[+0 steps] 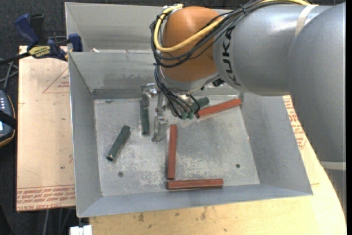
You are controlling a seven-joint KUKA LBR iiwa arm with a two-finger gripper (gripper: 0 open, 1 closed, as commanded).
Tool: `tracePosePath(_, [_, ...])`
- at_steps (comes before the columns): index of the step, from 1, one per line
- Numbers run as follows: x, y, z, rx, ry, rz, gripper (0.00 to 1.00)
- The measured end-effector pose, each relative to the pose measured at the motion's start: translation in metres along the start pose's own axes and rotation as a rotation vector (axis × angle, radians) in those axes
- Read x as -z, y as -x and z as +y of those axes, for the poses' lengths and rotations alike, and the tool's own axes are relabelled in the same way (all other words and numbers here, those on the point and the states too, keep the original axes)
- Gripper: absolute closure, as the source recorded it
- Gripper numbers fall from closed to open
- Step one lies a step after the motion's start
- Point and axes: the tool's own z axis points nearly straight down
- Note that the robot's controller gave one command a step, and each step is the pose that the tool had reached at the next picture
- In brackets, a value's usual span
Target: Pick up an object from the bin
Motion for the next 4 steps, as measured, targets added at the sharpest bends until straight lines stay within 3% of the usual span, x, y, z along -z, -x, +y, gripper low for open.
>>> tracePosePath(1, [-0.038,0.001,0.021,0.183,-0.001,0.002,0.0])
tracePosePath(2, [-0.089,0.023,0.043,0.47,0.002,0.001,1.0])
tracePosePath(3, [-0.089,0.024,0.043,0.47,0.002,0.001,1.0])
tracePosePath(4, [0.039,0.061,0.043,0.509,0.001,0.0,1.0])
